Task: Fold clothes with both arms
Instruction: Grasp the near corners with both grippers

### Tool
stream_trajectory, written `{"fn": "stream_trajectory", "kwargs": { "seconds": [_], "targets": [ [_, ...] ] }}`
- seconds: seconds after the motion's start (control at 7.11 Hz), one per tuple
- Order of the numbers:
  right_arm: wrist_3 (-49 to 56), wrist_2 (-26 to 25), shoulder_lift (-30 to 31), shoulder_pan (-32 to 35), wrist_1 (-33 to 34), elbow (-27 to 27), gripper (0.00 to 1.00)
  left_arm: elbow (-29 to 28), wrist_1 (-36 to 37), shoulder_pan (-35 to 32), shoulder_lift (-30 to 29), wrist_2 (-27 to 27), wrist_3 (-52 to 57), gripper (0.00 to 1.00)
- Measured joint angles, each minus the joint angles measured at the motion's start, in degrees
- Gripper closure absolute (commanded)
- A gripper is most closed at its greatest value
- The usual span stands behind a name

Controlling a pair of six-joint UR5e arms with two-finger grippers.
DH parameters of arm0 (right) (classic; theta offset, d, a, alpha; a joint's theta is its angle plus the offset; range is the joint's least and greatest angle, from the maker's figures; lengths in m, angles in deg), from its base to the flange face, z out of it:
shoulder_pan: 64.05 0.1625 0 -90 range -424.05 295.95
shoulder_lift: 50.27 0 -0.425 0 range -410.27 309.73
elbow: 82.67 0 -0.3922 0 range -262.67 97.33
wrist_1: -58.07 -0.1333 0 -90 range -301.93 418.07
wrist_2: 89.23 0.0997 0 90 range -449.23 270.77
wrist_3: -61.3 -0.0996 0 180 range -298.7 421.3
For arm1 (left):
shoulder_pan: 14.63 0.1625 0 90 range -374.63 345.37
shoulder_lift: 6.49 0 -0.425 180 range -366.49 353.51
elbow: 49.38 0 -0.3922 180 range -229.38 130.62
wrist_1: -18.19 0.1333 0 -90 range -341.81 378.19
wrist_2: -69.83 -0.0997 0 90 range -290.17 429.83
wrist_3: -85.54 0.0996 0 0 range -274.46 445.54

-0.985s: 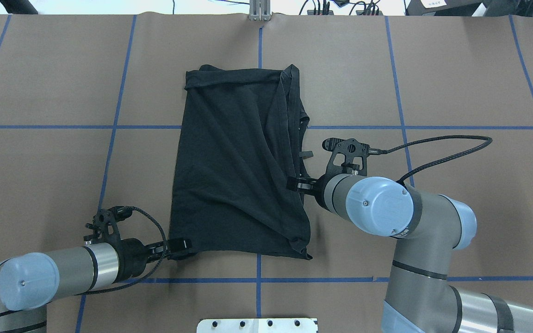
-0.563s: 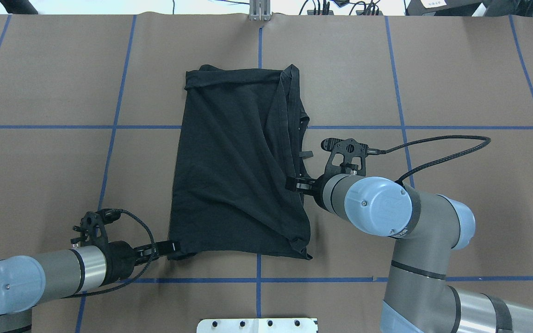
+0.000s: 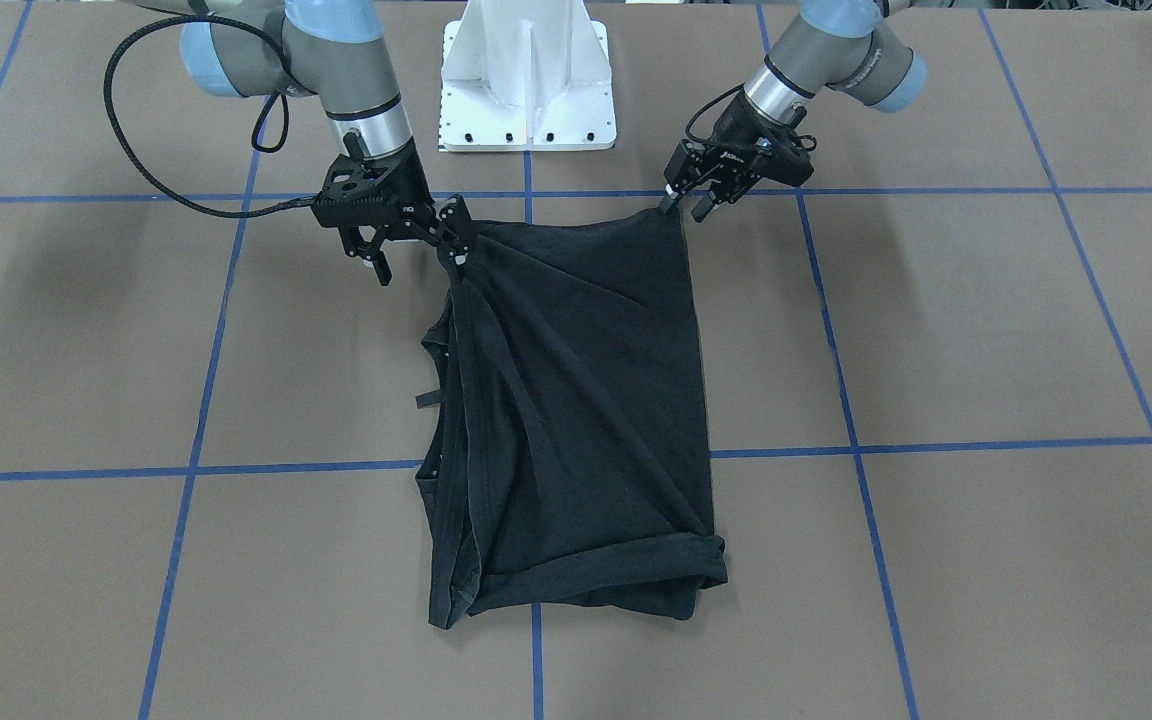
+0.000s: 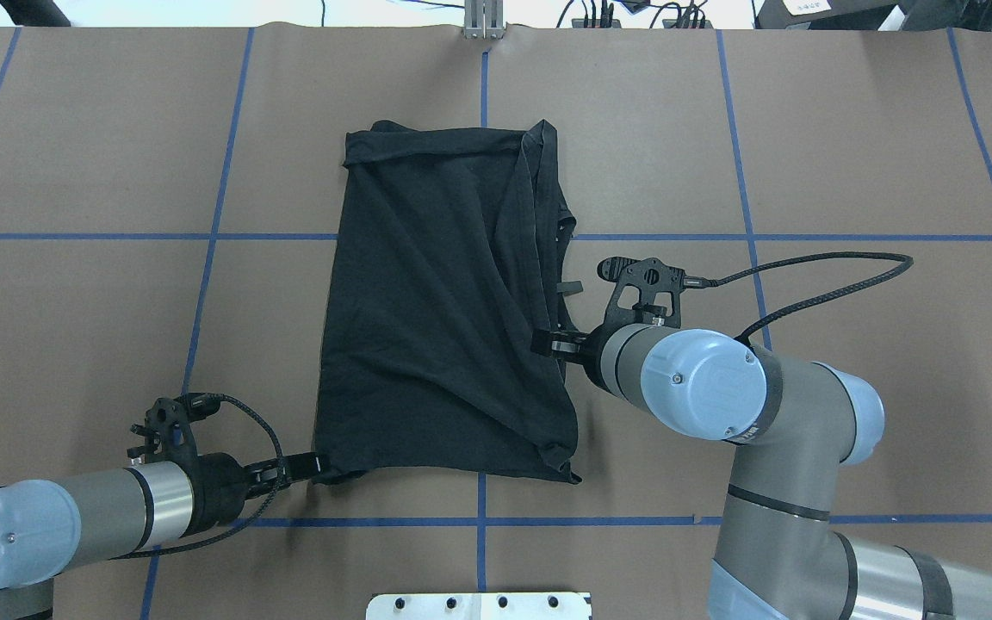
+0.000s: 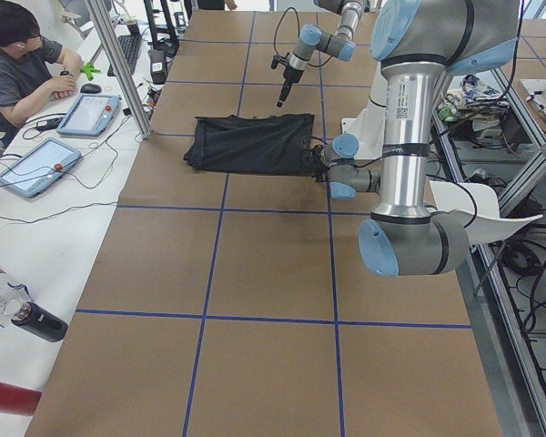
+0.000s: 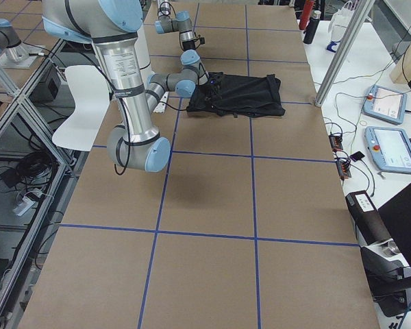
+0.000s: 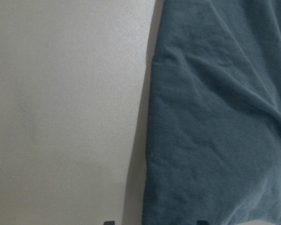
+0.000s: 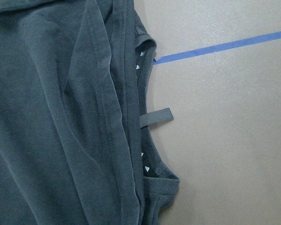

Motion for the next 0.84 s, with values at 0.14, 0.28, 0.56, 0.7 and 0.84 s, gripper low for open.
{"fn": "stream_trajectory", "kwargs": {
  "seconds": [0.14, 0.28, 0.56, 0.7, 0.84],
  "targets": [
    [0.01, 0.00, -0.02, 0.00, 0.00, 0.00, 0.00, -0.26, 0.01, 0.17, -0.22, 0.00, 0.00, 0.53],
    [-0.01, 0.00, -0.03, 0.00, 0.00, 0.00, 0.00, -0.39, 0.01, 0.23, -0.73, -0.02, -0.02, 0.59],
    [-0.03, 0.00, 0.00, -0.01, 0.00, -0.01, 0.00, -0.69, 0.01, 0.33, -1.85, -0.10, -0.28, 0.90],
    [-0.03, 0.00, -0.02, -0.04, 0.00, -0.02, 0.00, -0.78, 0.01, 0.34, -2.00, -0.14, -0.37, 1.00],
    [-0.02, 0.00, -0.04, -0.10, 0.00, 0.00, 0.00, -0.79, 0.01, 0.32, -2.00, -0.16, -0.40, 1.00]
  ]
}}
